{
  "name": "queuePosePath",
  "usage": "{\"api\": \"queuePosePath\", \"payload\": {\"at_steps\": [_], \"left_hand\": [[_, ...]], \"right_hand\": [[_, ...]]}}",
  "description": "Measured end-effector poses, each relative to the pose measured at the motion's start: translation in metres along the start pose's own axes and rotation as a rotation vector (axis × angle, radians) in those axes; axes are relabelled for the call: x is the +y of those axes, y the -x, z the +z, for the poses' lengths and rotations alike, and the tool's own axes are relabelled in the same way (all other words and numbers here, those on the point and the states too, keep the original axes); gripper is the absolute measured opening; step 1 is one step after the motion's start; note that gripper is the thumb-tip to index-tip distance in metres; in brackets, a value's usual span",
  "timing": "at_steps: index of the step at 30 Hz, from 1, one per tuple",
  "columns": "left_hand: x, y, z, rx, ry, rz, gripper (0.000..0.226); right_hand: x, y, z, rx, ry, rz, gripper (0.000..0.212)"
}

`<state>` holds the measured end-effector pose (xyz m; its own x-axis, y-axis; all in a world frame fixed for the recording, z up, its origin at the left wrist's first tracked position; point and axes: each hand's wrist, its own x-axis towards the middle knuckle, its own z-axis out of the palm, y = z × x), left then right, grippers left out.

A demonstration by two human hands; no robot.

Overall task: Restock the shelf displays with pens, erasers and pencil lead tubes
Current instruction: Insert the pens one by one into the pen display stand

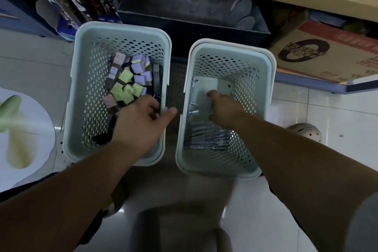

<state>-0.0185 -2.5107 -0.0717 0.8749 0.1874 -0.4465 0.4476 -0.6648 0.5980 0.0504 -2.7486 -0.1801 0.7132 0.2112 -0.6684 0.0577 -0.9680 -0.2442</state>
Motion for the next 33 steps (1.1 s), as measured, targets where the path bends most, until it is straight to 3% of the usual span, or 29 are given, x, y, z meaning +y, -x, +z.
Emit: {"api": "queuePosePath", "payload": {"at_steps": [2, 6, 9, 13, 19, 25, 33], "left_hand": [[0.004, 0.002, 0.007, -0.090, 0.026, -0.010, 0.037], [-0.002, 0.000, 0.010, -0.111, 0.002, -0.004, 0.041], [0.000, 0.008, 0.013, -0.044, -0.016, 0.020, 0.072], [0.005, 0.018, 0.028, -0.053, -0.202, 0.081, 0.098], [0.000, 0.021, 0.046, 0.030, -0.192, 0.096, 0.096], [-0.001, 0.021, 0.047, 0.025, -0.201, 0.089, 0.094], [-0.002, 0.020, 0.047, 0.016, -0.173, 0.082, 0.092]], "right_hand": [[-0.003, -0.002, 0.004, 0.004, -0.033, 0.047, 0.083], [-0.017, 0.001, 0.010, -0.103, 0.102, -0.047, 0.054], [-0.019, 0.009, 0.017, -0.133, 0.141, -0.075, 0.038], [-0.013, 0.016, 0.024, -0.157, 0.146, -0.103, 0.038], [-0.018, 0.021, 0.027, -0.228, 0.186, -0.125, 0.065], [-0.018, 0.030, 0.044, -0.260, 0.165, -0.125, 0.042], [-0.020, 0.034, 0.045, -0.302, 0.138, -0.142, 0.042]]}}
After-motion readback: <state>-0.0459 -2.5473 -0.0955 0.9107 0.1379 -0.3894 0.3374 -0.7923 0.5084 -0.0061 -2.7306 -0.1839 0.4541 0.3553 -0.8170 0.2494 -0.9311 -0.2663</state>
